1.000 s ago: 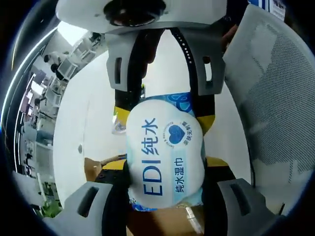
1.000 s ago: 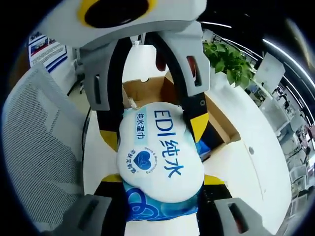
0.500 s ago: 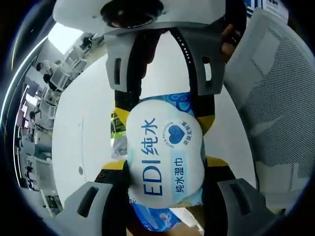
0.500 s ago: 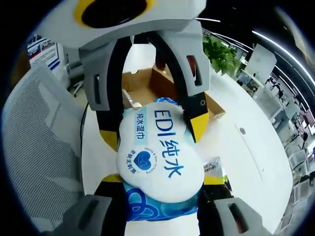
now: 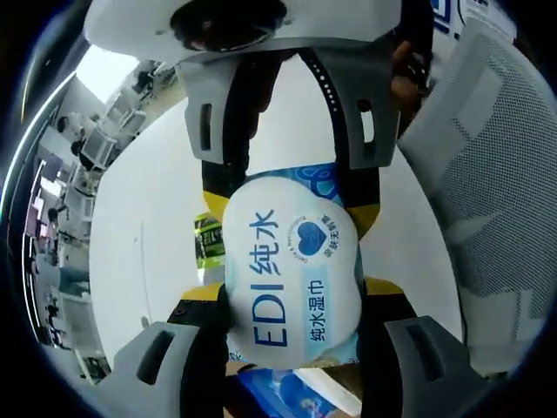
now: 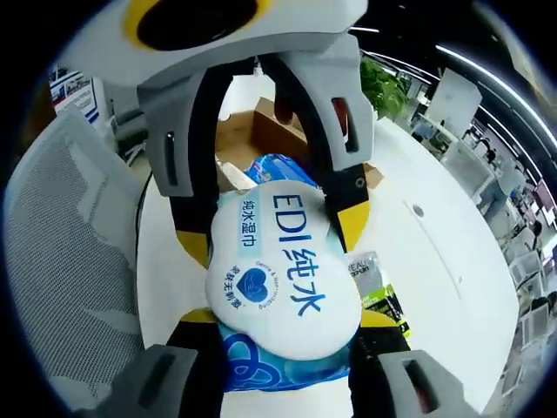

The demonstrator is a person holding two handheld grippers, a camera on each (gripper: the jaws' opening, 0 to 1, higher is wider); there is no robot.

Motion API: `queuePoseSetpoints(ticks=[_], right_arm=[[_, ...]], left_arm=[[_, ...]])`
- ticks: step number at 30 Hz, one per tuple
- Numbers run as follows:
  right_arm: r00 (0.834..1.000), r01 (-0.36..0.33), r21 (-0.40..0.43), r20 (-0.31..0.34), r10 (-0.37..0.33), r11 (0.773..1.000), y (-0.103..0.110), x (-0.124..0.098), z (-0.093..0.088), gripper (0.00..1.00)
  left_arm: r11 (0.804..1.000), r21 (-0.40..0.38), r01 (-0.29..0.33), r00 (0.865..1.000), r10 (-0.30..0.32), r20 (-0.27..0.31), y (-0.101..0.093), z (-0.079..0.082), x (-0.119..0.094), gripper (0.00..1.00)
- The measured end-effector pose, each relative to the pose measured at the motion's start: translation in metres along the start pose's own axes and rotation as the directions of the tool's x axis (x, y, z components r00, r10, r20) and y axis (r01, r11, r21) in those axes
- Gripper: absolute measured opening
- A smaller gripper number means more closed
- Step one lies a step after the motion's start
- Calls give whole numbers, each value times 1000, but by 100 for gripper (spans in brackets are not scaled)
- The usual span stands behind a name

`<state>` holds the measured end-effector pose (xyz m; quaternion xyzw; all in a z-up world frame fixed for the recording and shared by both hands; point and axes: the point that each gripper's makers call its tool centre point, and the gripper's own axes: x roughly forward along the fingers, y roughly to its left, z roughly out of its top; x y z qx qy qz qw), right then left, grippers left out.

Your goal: Operate the shoe box by opening the lid, removing the specified soft item, and placing it in the target area until the item is outside and the box remains undamaged.

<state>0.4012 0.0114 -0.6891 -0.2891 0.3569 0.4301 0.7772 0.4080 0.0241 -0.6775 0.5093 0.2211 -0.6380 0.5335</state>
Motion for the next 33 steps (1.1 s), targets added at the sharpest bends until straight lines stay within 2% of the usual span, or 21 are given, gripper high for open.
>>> queuePoseSetpoints(ticks=[14,28,33], right_arm=[[1000,-16,-37,-20,15,999,-35,1,-10,53],[999,-37,-78,-40,34,996,-73,20,-16,53],[998,-56,-83,-44,53,995,-80,29,-20,53]], left_arm=[[999,-39,-17,1000,17,21,32,6,15,59],[995,-90,-37,999,39,21,68,-4,37,59],[994,-104,-30,999,32,19,72,-8,45,59]])
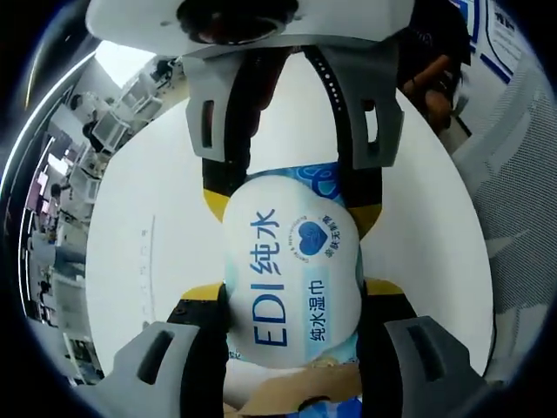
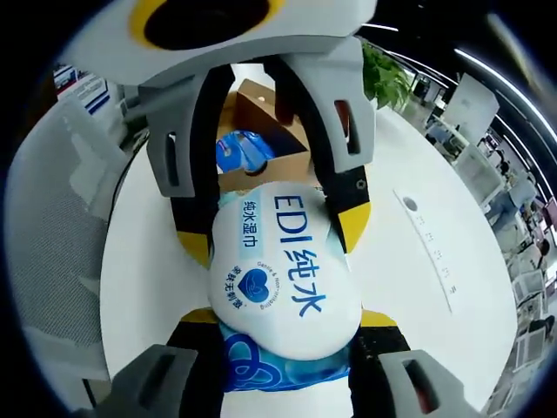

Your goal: Operate the shoe box by opening the lid, removing the specified soft item, and placing it in the target area until the item is outside and the box remains undamaged.

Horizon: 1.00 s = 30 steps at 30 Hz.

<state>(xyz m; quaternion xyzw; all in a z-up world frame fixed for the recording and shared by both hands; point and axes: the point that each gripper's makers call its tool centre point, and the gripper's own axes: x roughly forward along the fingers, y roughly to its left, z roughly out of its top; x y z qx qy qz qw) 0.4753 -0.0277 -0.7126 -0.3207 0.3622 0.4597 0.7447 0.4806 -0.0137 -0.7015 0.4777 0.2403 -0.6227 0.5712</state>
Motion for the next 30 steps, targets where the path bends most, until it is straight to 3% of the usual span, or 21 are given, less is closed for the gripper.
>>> queuePoseSetpoints(ticks=[10,30], right_arm=[[1000,-21,-15,-17,20,1000,-18,15,-9,53],[999,-34,-18,-34,34,999,-35,40,-22,53]], left_arm=[[1000,-31,5,1000,-5,1,17,-8,20,59],[999,-50,7,1000,-8,-8,31,-21,47,59]])
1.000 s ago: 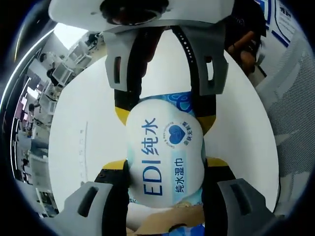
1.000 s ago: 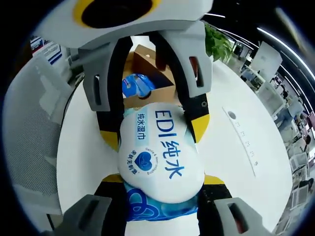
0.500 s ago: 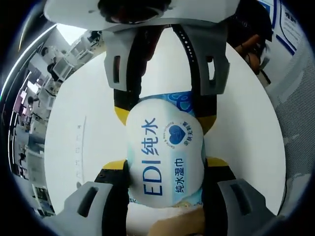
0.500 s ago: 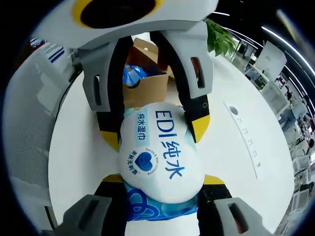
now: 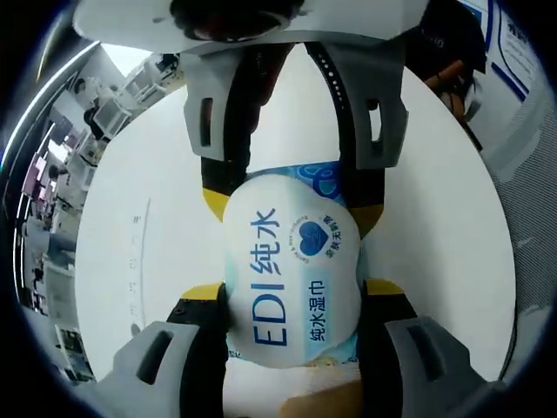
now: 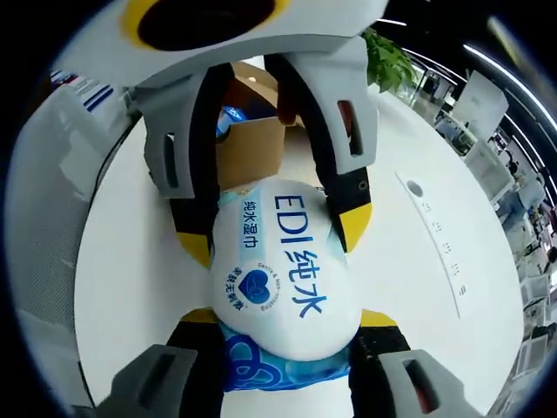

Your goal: Operate the shoe box by opening the lid, removing the specified soft item, and placing it in the target area until the item is outside and the box remains undamaged.

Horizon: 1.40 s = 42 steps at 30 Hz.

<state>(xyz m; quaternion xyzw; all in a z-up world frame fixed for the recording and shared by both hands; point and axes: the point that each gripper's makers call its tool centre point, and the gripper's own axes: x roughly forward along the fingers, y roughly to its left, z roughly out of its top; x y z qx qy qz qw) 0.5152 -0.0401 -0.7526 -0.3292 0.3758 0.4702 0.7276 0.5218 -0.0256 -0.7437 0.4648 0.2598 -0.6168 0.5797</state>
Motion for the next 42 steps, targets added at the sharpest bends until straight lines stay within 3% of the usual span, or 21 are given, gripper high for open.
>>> queuePoseSetpoints(ticks=[28,34,42], right_arm=[[1000,-15,-19,-12,15,1000,-2,15,-8,53],[1000,-13,6,-19,13,1000,1,12,-6,52],[999,40,65,-10,-40,997,1,-2,-9,49]], left_arm=[[1000,-22,4,1000,-4,5,0,-12,17,60],[1000,-21,-3,1000,3,-1,-2,-16,13,60],[998,-23,-56,998,55,-15,0,-26,-3,60]])
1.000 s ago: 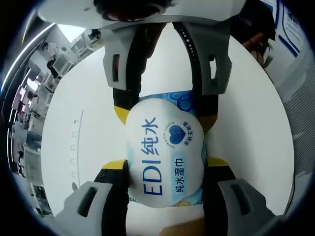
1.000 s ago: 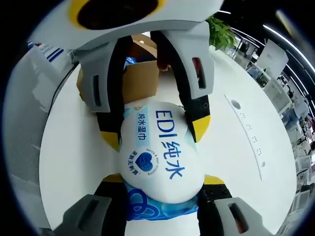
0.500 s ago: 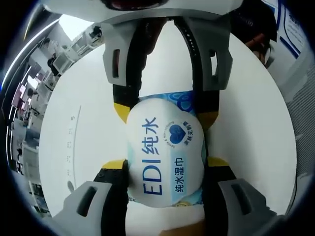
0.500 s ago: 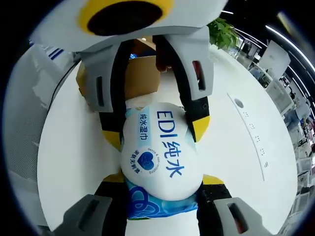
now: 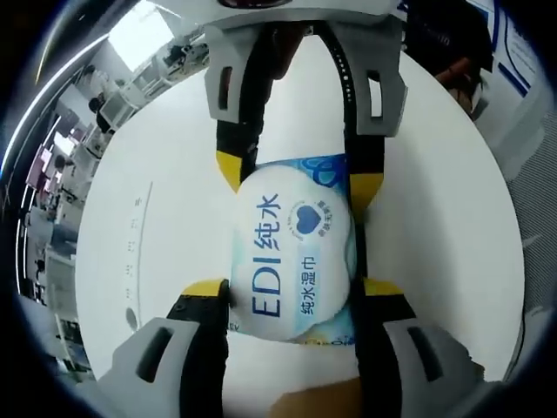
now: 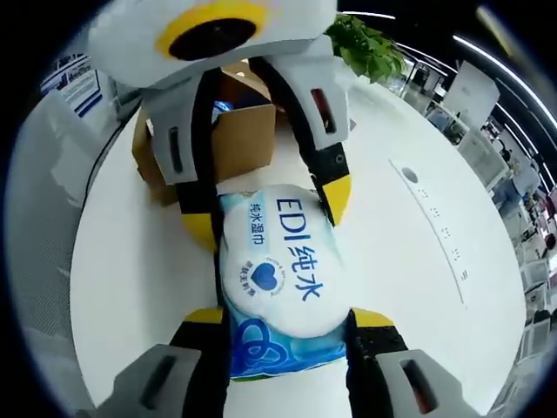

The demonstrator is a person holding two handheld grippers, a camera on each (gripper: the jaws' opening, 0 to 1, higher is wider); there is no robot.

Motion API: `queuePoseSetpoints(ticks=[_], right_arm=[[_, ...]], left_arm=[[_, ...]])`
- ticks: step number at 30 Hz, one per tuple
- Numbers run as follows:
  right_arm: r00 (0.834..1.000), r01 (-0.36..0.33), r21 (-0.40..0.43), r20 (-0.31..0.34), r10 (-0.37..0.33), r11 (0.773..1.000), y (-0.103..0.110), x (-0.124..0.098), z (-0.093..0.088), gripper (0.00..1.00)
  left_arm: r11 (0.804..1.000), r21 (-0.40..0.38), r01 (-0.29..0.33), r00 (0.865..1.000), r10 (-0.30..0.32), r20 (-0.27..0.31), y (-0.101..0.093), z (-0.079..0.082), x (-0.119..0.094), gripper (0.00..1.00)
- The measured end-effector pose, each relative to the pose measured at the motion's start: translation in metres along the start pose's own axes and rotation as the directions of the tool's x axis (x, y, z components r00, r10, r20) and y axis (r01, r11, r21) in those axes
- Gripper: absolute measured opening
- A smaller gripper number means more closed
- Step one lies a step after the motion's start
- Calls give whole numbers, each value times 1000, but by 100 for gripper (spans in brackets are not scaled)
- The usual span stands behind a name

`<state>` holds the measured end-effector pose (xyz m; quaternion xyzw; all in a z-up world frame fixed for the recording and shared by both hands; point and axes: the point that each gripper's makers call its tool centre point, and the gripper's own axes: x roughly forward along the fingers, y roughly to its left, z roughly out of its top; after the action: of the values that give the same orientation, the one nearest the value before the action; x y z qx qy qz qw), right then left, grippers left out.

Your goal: Operate the shoe box by opening the lid, removing the specified soft item, and placing it in the target area until the item is outside and the box remains undamaged.

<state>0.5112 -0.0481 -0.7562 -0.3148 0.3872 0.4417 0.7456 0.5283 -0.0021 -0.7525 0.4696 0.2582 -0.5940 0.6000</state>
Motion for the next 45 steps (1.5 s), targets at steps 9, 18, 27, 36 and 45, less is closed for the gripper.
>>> queuePoseSetpoints(ticks=[9,18,27,36,45], right_arm=[[998,44,130,46,-50,991,7,-17,-1,55],[995,68,178,56,-79,982,17,-32,-4,54],[976,77,369,163,-146,926,26,-46,1,55],[938,79,526,247,-241,847,32,-66,14,55],[901,38,595,327,-285,803,54,-78,36,54]], left_arm=[[997,-73,-25,1000,25,9,-2,-7,-24,62],[982,-184,-49,995,64,74,-3,1,-48,64],[940,-338,-54,982,111,152,-16,14,-68,64],[888,-459,-41,963,157,218,-36,25,-84,65],[816,-576,-39,938,229,260,-53,20,-106,60]])
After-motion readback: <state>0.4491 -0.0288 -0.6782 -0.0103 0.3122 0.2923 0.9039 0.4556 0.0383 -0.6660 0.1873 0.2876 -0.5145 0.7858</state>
